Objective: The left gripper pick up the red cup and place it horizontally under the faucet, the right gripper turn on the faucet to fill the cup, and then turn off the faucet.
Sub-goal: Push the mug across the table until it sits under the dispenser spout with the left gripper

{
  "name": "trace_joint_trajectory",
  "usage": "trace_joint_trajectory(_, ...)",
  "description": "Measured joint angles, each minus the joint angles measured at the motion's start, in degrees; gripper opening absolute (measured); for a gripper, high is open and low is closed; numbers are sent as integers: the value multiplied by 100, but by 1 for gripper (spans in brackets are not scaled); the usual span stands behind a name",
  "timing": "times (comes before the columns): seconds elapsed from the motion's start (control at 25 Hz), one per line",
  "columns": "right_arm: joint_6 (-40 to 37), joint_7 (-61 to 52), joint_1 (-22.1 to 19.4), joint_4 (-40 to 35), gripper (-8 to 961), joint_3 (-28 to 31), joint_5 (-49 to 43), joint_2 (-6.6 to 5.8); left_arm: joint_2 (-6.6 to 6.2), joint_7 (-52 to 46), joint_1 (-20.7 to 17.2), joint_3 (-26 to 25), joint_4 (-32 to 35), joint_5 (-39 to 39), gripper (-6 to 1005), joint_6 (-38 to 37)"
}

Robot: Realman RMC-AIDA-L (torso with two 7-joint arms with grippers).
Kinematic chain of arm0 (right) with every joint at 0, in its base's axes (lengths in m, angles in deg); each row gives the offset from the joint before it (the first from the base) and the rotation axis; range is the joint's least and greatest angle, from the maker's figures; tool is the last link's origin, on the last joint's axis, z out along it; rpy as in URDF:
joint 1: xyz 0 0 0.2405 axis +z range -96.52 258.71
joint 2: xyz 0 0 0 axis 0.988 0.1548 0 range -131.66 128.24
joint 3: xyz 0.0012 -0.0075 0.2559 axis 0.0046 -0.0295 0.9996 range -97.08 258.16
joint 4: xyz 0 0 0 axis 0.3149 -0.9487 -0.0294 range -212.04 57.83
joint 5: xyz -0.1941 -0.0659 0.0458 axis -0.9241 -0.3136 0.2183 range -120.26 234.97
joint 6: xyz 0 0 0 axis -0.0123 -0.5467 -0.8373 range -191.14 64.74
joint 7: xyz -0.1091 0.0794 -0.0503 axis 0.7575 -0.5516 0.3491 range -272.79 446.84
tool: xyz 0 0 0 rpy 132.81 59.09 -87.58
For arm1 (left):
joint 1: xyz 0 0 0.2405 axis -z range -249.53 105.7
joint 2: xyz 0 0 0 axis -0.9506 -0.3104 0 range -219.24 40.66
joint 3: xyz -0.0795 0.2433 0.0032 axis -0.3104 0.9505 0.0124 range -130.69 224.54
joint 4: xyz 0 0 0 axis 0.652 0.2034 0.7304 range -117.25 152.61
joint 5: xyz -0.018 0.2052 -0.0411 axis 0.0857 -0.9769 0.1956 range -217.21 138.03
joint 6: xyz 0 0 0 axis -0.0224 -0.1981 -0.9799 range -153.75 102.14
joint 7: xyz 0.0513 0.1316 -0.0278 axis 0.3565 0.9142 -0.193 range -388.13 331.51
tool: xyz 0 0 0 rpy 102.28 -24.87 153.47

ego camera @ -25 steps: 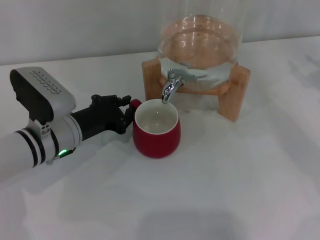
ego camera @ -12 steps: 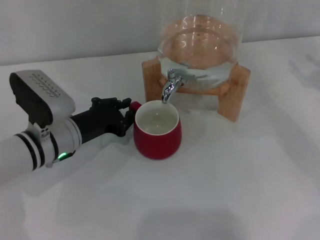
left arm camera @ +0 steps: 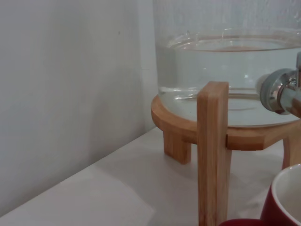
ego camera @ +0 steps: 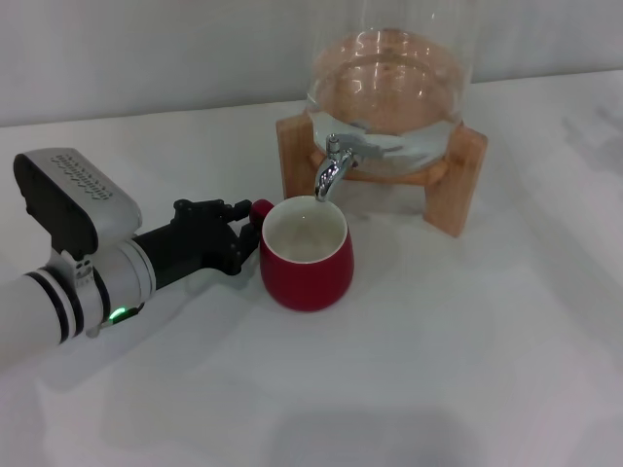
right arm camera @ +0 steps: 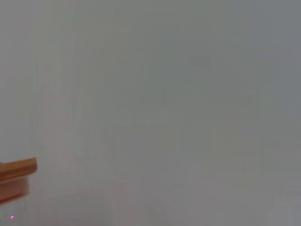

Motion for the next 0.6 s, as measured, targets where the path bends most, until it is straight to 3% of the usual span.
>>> trace_joint_trajectory(0.6, -7, 2, -27, -14, 633, 8, -1, 0, -3, -7, -357, 0, 44, -31, 303, 447)
